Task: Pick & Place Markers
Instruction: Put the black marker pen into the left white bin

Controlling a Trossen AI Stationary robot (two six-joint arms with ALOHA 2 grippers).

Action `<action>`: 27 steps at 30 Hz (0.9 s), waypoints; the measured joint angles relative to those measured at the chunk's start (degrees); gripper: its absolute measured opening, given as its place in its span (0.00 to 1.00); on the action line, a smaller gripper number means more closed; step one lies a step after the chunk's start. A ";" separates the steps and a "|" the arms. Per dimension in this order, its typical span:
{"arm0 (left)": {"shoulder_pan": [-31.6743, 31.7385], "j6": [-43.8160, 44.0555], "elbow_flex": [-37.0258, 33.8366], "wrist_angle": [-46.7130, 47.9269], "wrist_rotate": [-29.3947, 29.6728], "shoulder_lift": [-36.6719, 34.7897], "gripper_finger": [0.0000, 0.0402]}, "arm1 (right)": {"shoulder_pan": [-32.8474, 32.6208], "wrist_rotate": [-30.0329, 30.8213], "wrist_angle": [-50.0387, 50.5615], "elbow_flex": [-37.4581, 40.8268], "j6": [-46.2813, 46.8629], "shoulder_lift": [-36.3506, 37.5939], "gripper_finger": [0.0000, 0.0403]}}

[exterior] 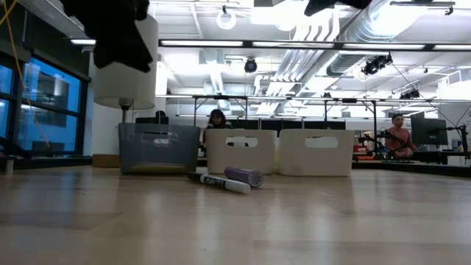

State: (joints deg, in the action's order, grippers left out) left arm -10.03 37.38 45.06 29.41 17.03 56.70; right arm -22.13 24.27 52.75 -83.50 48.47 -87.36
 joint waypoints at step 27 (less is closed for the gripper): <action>-15.20 -20.78 -0.02 -9.02 2.76 11.70 0.28 | 3.24 -7.69 -8.39 0.00 10.65 -13.99 0.35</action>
State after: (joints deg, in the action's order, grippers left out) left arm -25.23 16.60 45.04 20.39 19.79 68.41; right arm -18.89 16.58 44.36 -83.50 59.12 -101.35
